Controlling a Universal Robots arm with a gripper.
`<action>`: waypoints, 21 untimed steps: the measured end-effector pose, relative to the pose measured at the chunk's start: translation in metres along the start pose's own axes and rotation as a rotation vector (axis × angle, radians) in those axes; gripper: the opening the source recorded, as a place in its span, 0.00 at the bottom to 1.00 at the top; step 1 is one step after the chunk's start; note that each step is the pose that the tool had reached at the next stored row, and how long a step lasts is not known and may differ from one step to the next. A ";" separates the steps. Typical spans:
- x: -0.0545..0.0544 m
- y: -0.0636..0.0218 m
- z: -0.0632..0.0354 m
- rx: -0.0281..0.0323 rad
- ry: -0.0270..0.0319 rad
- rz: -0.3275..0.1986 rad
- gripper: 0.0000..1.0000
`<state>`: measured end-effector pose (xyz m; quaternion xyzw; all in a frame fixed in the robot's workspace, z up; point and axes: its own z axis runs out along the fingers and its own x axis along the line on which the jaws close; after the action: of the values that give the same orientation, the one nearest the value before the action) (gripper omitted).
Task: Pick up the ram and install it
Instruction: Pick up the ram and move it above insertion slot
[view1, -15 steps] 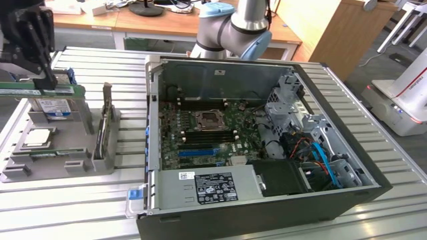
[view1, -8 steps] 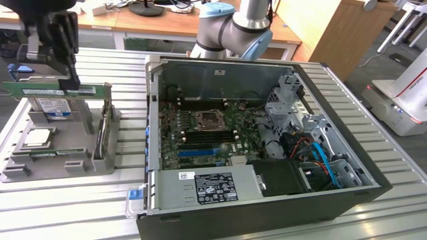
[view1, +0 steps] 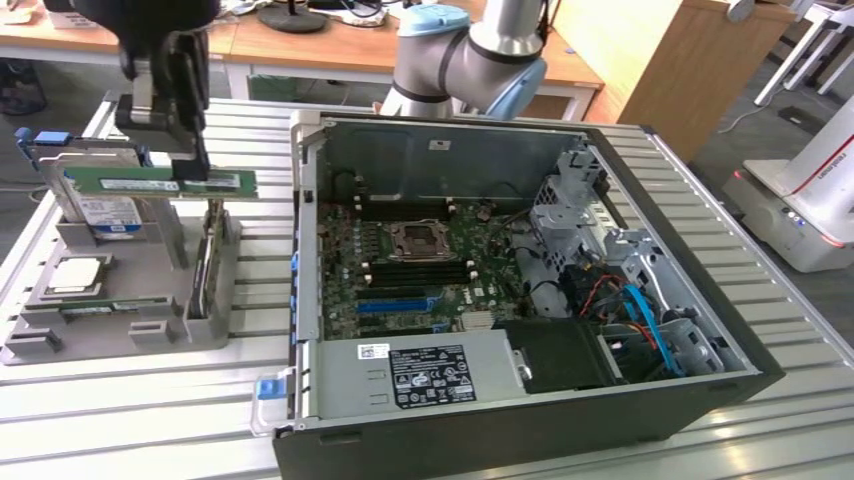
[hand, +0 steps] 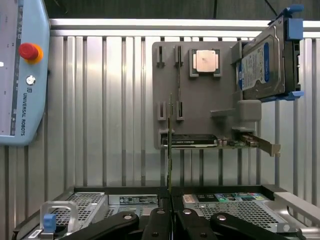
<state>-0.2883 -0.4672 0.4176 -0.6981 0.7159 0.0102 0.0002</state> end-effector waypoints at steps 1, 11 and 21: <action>0.000 -0.0043 -0.0001 -0.0001 0.0000 0.000 0.12; -0.001 -0.0456 -0.0006 0.0000 -0.0008 -0.001 0.12; -0.002 -0.0844 -0.0012 -0.0002 -0.0008 -0.002 0.12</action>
<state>-0.2039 -0.4672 0.4176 -0.6987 0.7153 0.0106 0.0004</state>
